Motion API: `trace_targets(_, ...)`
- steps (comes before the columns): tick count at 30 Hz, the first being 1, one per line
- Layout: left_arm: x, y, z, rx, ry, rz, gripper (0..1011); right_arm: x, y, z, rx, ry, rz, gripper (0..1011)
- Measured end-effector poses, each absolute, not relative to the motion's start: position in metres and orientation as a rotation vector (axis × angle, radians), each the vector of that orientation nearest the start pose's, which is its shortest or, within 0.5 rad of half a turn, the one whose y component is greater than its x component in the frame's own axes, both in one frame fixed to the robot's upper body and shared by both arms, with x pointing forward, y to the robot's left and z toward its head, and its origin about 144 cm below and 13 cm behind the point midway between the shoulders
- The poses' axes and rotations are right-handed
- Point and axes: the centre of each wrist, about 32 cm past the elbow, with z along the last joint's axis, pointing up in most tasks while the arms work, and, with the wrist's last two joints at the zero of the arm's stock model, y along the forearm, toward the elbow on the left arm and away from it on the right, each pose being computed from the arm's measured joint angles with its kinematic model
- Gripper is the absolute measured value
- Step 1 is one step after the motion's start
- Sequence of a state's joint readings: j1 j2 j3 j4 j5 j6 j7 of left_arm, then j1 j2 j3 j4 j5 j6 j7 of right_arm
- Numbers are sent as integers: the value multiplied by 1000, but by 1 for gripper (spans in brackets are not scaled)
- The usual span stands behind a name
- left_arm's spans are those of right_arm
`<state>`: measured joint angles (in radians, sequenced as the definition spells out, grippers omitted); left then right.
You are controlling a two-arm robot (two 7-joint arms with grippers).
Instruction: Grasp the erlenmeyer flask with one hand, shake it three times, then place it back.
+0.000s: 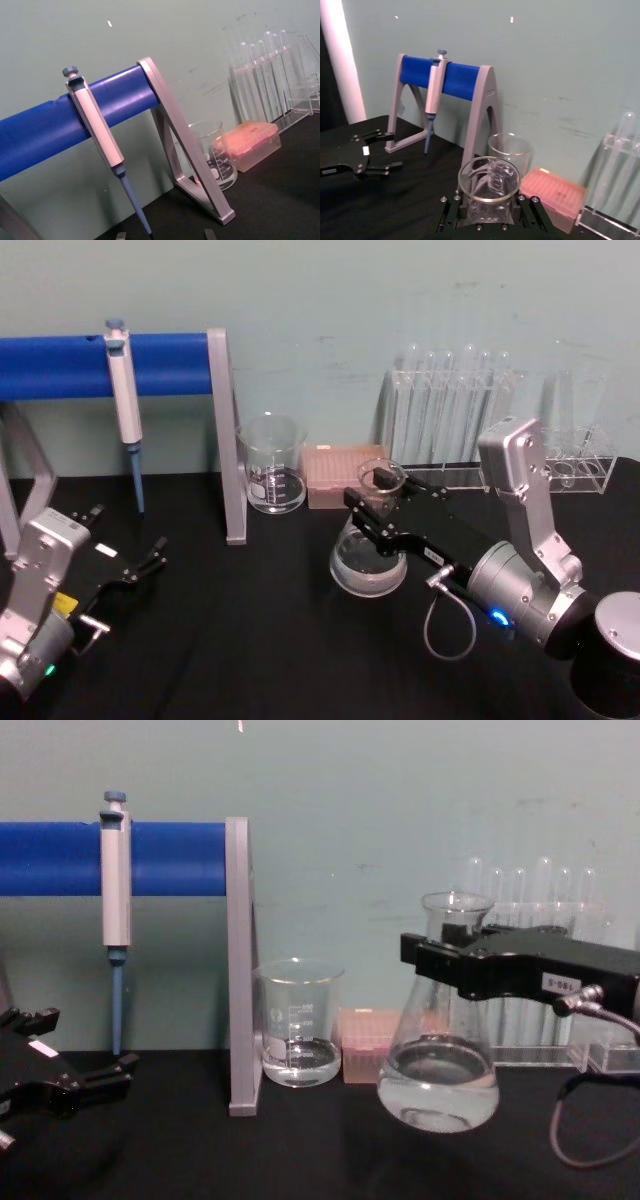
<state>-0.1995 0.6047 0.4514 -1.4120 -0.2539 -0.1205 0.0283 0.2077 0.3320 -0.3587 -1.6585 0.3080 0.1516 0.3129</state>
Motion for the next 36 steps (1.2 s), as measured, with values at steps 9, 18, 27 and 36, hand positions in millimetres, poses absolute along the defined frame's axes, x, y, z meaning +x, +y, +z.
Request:
trace_targets(9,489,310,1140,304,-285,1248,1001,492,-200,1214,-46,-59,-861,451)
trace_targets(18,489,310,1140,304,-285,1248,1001,491,-192,1213,-38,-44,-813,451)
trace_targets(27,489,310,1140,305,-285,1248,1001,489,-182,1214,-27,-34,-753,450)
trace_targets(36,489,310,1140,305,-285,1248,1001,489,-173,1213,-17,-26,-702,451)
